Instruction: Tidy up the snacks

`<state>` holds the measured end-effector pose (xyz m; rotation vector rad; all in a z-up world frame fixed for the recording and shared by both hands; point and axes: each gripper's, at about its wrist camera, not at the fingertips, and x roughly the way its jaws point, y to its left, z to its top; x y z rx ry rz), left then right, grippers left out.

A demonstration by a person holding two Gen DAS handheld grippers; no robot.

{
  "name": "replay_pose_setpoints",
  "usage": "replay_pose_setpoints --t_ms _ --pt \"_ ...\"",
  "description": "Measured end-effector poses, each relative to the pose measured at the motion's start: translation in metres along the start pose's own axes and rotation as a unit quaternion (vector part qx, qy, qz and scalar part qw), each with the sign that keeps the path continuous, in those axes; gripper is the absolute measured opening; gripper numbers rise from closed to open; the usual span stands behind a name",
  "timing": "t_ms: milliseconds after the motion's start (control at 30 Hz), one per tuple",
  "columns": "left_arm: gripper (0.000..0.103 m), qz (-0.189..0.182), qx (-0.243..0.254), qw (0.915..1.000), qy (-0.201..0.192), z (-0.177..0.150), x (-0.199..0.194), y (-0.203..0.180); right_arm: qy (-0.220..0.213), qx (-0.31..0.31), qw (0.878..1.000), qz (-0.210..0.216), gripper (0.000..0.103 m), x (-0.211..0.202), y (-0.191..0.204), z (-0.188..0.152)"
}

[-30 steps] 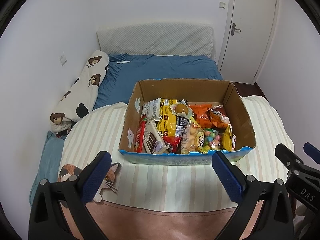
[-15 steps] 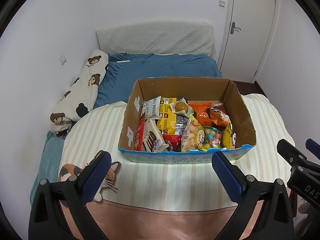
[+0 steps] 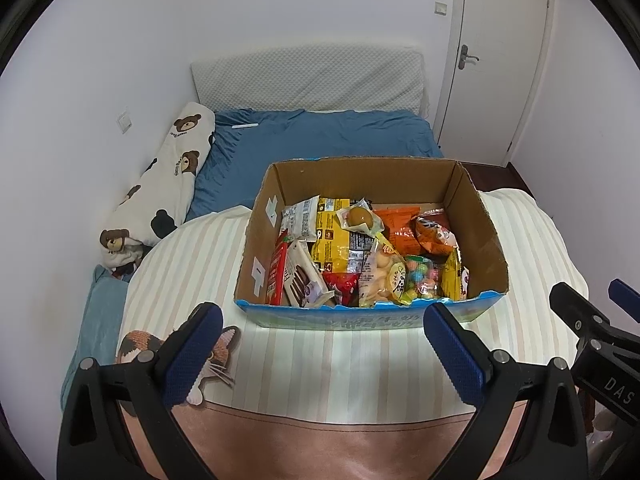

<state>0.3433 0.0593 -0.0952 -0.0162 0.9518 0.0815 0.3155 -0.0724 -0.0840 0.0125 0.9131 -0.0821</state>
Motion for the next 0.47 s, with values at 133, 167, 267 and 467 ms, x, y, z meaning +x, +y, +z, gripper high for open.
replay_pose_setpoints --t_ms 133,167,267,467 --pt "0.103 -0.001 0.000 1.0000 -0.001 0.0004 -0.0004 0.0000 0.000 0.001 1.000 0.001 0.101 -0.0002 0.0000 -0.0005" --pt "0.103 0.000 0.000 1.0000 -0.002 0.0005 -0.0016 -0.0003 0.000 0.001 1.000 0.001 0.101 0.0000 0.0001 -0.0005" --pt "0.103 0.003 0.002 1.0000 -0.004 0.0013 -0.0022 -0.0019 0.001 0.000 1.000 0.001 0.101 0.0004 0.0001 -0.0003" --pt "0.103 0.002 0.001 1.0000 -0.005 0.0021 -0.0031 -0.0040 0.000 0.000 1.000 0.001 0.101 0.0010 -0.0009 0.0001"
